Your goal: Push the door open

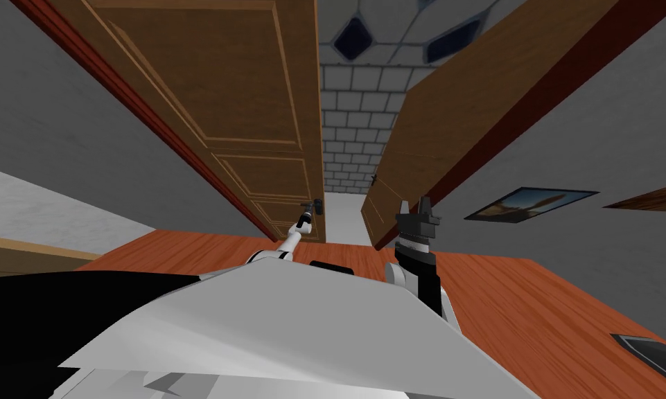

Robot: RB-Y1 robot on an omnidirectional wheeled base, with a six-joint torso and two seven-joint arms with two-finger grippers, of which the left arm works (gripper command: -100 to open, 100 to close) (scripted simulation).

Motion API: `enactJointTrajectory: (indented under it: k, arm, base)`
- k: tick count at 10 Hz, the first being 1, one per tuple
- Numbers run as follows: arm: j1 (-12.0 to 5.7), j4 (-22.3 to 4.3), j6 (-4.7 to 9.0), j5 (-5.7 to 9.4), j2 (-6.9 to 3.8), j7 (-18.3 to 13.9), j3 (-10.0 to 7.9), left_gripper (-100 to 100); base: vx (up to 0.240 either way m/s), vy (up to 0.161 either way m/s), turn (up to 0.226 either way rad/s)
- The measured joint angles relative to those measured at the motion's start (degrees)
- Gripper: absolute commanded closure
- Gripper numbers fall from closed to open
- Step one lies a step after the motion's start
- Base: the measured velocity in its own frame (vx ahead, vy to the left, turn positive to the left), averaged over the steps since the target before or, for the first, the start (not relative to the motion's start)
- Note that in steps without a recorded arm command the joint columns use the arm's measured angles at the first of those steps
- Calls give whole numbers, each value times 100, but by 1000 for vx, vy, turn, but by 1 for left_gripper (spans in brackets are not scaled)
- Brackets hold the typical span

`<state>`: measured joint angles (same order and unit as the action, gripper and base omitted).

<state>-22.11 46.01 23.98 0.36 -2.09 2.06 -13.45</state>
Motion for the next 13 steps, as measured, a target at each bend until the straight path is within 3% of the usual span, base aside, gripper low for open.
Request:
enactJointTrajectory:
  k: [4, 7, 8, 11, 12, 13]
  arm:
    - [0, -6, -10, 2, -6, -2, -4, 100]
    - [58, -28, -34, 16, -13, 20, -57, 100]
    - [43, -99, 16, 30, -57, 20, -92, 100]
    - [127, 145, -145, 52, -79, 66, -197, 100]
    - [5, -74, -50, 73, -125, 90, -270, 100]
    - [28, -33, -28, 86, -143, 107, -318, 100]
  base:
    - [-8, -1, -1]
    - [134, -43, 33]
    - [144, -55, 56]
    - [192, -42, 38]
    - [179, -57, 53]
    - [200, -76, 38]
